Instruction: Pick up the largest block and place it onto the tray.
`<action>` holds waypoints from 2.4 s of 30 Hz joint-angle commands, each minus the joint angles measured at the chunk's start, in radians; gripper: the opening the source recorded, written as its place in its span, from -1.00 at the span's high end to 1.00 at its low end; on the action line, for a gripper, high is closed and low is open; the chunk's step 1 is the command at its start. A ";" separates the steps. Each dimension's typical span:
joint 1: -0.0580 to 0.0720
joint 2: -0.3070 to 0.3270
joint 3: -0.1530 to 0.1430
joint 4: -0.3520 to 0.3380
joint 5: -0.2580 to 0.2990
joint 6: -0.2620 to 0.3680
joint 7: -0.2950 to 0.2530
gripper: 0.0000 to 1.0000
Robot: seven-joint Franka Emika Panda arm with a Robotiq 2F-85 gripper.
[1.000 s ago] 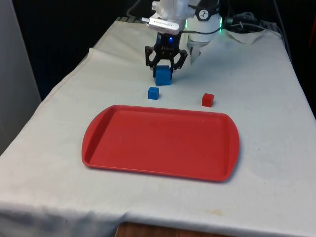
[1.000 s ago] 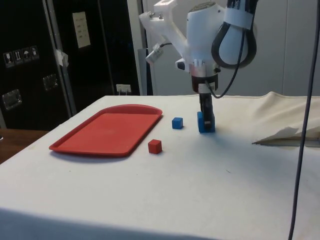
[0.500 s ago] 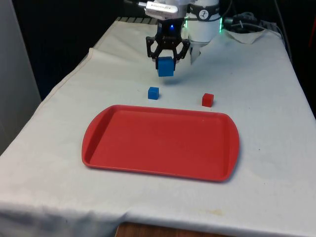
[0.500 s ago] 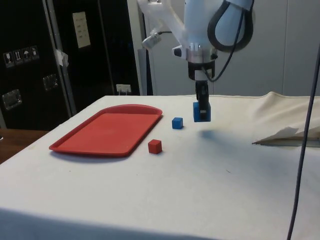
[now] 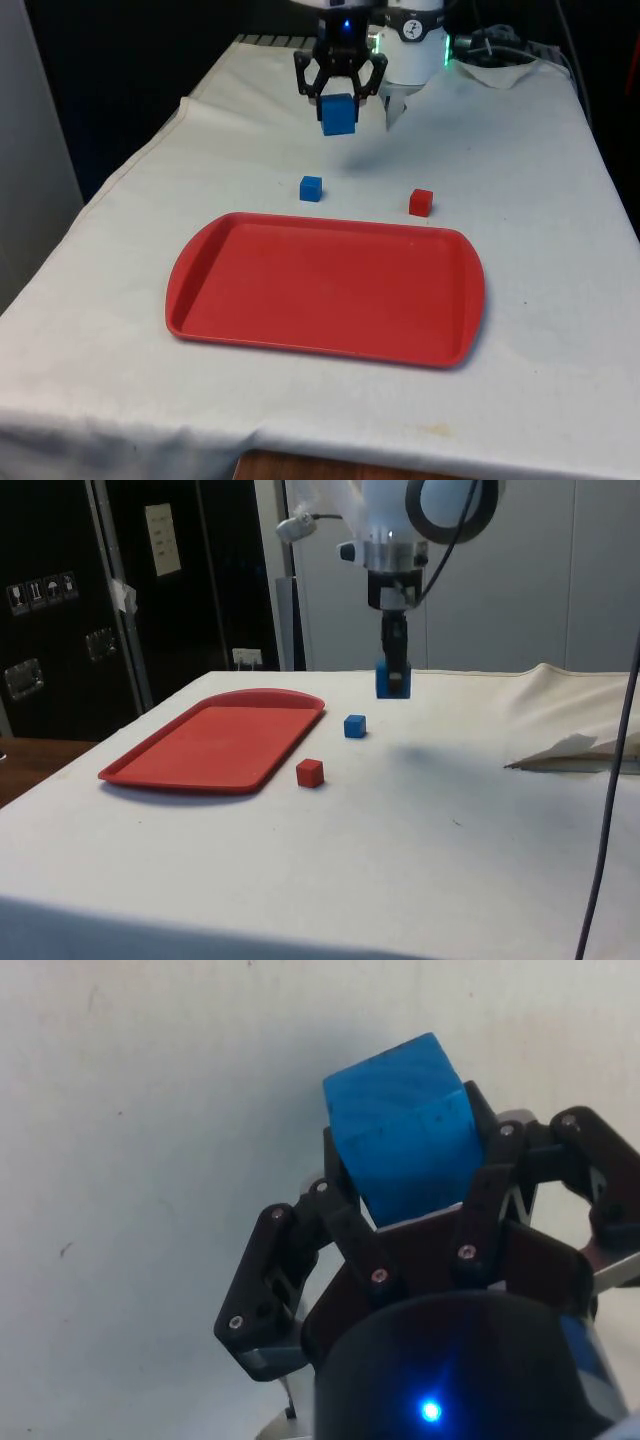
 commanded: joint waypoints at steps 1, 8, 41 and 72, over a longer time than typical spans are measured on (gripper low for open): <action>0.000 -0.007 0.001 0.009 -0.003 -0.013 0.002 0.96; 0.003 -0.038 0.007 0.049 0.001 -0.063 0.007 0.96; 0.020 0.035 0.084 0.344 0.123 -0.224 0.003 0.96; 0.003 0.419 0.138 0.681 0.418 -0.224 -0.110 0.96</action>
